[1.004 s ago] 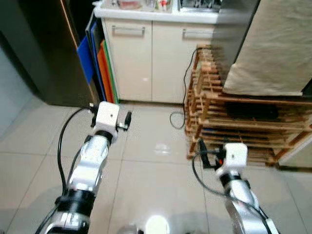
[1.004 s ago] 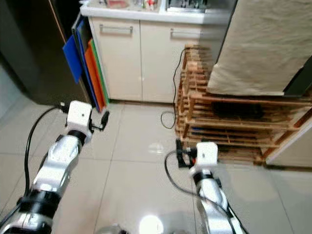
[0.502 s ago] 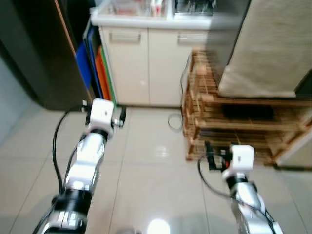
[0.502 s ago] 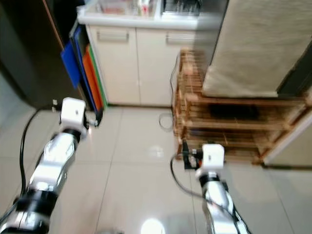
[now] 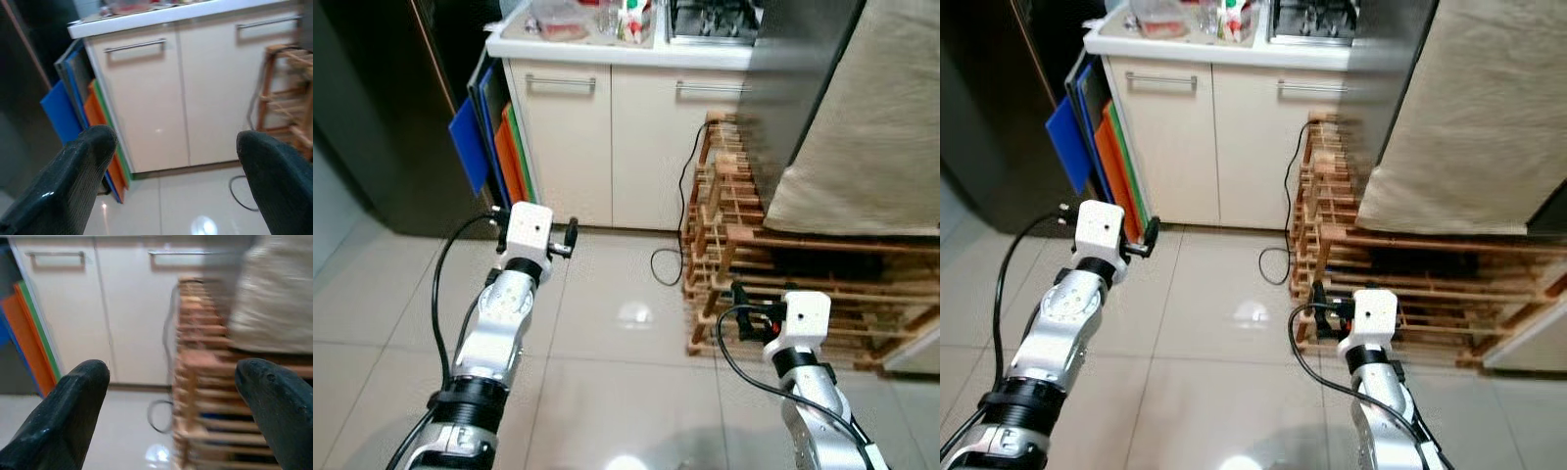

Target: Restocking fridge

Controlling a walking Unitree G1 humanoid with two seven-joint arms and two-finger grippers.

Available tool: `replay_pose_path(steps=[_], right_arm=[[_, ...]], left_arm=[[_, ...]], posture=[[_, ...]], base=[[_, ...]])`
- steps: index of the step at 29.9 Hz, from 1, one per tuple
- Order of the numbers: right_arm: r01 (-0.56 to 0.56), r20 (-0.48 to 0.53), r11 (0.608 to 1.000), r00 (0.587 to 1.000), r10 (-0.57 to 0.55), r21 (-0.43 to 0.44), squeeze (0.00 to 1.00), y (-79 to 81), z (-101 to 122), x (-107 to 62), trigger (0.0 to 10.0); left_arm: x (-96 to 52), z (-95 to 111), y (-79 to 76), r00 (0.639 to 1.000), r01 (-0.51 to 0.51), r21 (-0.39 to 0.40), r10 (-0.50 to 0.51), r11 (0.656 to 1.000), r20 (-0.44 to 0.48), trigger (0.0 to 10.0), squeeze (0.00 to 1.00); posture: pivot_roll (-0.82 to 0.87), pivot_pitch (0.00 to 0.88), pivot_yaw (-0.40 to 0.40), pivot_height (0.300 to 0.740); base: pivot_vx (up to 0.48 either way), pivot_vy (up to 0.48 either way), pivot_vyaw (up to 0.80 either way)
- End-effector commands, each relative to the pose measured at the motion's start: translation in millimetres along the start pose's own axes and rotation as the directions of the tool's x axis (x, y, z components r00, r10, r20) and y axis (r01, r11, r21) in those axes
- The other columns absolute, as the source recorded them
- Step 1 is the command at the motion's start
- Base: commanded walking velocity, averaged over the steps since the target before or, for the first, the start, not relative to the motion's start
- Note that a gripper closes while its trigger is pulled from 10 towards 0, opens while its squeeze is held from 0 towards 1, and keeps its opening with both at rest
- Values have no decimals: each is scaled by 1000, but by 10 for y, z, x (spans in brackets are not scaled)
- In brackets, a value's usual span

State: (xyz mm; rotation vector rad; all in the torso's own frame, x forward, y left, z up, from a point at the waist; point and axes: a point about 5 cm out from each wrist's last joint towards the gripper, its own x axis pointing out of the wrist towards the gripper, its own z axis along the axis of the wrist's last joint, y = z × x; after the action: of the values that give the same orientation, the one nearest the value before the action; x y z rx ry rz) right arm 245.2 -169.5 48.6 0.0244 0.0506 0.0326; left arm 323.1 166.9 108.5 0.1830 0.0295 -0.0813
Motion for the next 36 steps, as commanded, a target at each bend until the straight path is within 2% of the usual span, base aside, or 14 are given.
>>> replay_pose_path(steps=[1,3,5,10,14,20,26,36], right_arm=[[-5,16,999,1000,4,36,0,57,45,31,10000],[12,23,996,1000,-14,89,0,56,80,61,10000],[14,23,995,1000,-16,96,0,48,90,79,10000],[6,17,996,1000,-7,85,0,4,95,110,10000],[-4,8,998,1000,4,62,0,-25,92,145,10000],[-15,6,998,1000,15,54,0,1,99,175,10000],[-22,-12,999,1000,23,36,0,2,79,182,10000],[-22,-22,999,999,23,44,0,9,54,181,10000]], left_arm=[[-56,-54,60,1000,-21,-55,20,998,-10,10000,0],[-125,-169,58,997,-44,-184,33,982,-65,10000,0],[-165,-232,24,996,-33,-199,15,980,-89,10000,0],[-224,-355,-127,988,38,-181,-64,983,-139,10000,0],[-215,-323,-198,991,48,-161,-68,986,-116,10000,0],[-173,-241,-198,993,71,-107,-80,992,-87,10000,0],[-135,-209,-194,994,69,-99,-77,993,-80,10000,0],[-96,-184,-198,994,71,-91,-78,993,-77,10000,0]], posture=[[64,48,12,740],[82,45,6,740],[90,47,-2,740],[116,41,-22,740],[128,31,-38,740],[127,30,-36,740],[125,30,-36,740],[123,28,-36,740]], base=[[461,0,0],[459,0,0],[458,0,0],[321,0,0],[0,0,0],[0,0,0],[0,0,0],[0,0,-776]])
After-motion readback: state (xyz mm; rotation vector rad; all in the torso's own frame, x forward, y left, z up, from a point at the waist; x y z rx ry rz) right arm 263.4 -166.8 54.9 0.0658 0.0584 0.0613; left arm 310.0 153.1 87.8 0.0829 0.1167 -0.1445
